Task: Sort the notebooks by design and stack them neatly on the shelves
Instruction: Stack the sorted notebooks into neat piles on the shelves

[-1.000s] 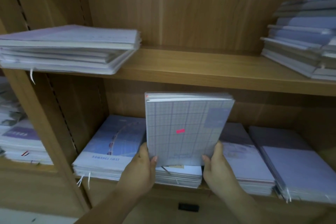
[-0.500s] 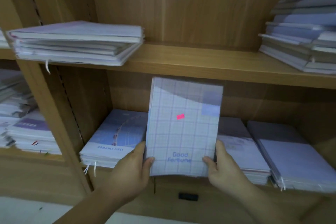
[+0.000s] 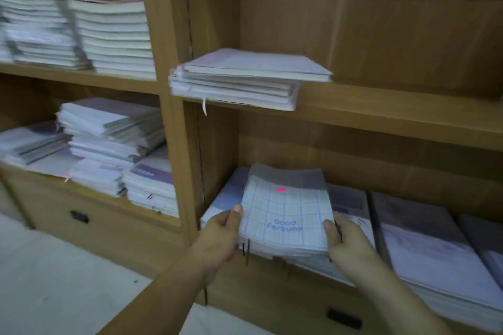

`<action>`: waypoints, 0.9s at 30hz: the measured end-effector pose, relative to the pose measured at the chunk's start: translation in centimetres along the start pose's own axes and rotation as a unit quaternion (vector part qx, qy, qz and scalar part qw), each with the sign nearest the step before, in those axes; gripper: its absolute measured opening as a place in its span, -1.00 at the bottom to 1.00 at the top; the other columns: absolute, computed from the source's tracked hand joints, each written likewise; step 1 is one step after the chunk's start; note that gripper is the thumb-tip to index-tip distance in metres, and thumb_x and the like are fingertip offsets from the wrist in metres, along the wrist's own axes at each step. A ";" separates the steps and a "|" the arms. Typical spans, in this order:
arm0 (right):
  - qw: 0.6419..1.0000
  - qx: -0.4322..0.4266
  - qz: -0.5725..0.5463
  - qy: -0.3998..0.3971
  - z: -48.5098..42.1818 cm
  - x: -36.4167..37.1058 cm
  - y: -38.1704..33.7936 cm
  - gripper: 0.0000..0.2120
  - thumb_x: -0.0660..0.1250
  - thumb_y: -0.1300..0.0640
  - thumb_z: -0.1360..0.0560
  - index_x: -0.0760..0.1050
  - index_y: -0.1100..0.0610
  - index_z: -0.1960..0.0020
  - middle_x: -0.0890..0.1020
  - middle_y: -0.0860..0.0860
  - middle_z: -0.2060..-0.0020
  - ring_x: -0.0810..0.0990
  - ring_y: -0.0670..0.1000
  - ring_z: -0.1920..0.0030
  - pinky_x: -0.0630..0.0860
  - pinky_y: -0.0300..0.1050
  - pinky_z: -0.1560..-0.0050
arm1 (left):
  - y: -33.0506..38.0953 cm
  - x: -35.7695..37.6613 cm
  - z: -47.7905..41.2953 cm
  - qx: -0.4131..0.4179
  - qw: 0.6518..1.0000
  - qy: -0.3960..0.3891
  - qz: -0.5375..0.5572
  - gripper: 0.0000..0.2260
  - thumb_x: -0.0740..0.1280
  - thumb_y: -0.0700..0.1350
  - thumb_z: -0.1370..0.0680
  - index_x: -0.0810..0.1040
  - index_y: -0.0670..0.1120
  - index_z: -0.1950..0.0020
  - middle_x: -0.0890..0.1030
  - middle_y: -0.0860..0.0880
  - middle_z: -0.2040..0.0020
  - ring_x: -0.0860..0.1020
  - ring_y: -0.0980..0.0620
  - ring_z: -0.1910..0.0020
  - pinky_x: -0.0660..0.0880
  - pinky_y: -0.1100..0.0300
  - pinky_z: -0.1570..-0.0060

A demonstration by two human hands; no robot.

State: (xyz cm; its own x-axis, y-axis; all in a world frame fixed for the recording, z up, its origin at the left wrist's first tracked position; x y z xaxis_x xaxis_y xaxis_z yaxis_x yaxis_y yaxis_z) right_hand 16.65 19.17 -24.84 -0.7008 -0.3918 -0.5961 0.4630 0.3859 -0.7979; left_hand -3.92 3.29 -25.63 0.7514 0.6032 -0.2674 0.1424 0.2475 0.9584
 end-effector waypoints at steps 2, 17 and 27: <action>1.000 -0.006 -0.011 -0.005 -1.2 1.4 -0.8 -0.81 0.10 0.04 -0.71 0.48 -0.07 -0.17 0.60 -0.14 0.01 0.56 -0.11 -0.02 0.41 -0.19 0.10 | -0.9 -1.0 -1.0 -0.046 0.994 -0.014 0.096 -0.65 0.20 0.14 -0.68 0.53 -0.06 0.15 0.41 -0.12 0.28 0.38 -0.01 0.33 0.31 0.17 0.38; 0.999 -0.027 -0.024 -0.004 -6.2 10.0 -3.3 -0.78 0.11 0.03 -0.70 0.44 0.06 -0.26 0.59 -0.09 0.05 0.55 -0.16 0.05 0.38 -0.35 0.22 | -4.2 -6.2 -6.6 0.004 0.951 0.192 0.243 -0.72 0.36 -0.14 -0.64 0.54 0.01 -0.35 0.65 0.00 -0.12 0.61 0.08 -0.09 0.56 0.15 -0.09; 0.992 0.045 0.109 -0.040 -6.2 10.5 -3.0 -0.68 0.15 -0.08 -0.68 0.45 0.14 0.07 0.54 0.08 0.23 0.52 0.02 0.26 0.36 -0.12 0.35 | -6.3 -7.1 -6.8 -0.014 0.974 0.226 0.017 -0.72 0.42 -0.01 -0.59 0.64 0.00 -0.29 0.70 0.02 -0.12 0.63 0.07 -0.07 0.61 0.04 -0.16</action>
State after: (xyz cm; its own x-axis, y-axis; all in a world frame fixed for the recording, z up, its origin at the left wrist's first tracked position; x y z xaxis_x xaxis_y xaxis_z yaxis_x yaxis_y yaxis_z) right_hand 4.50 19.08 -28.13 -0.5344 -0.3742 -0.7579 0.6482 0.3941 -0.6516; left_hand -14.52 2.63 -30.51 0.3934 0.8823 -0.2585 0.1009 0.2381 0.9660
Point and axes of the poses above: each hand's wrist, its own z-axis away from the middle knuckle, its own x-axis out of the palm, y = z × x, the point moved 7 cm from there along -z, towards the middle knuckle
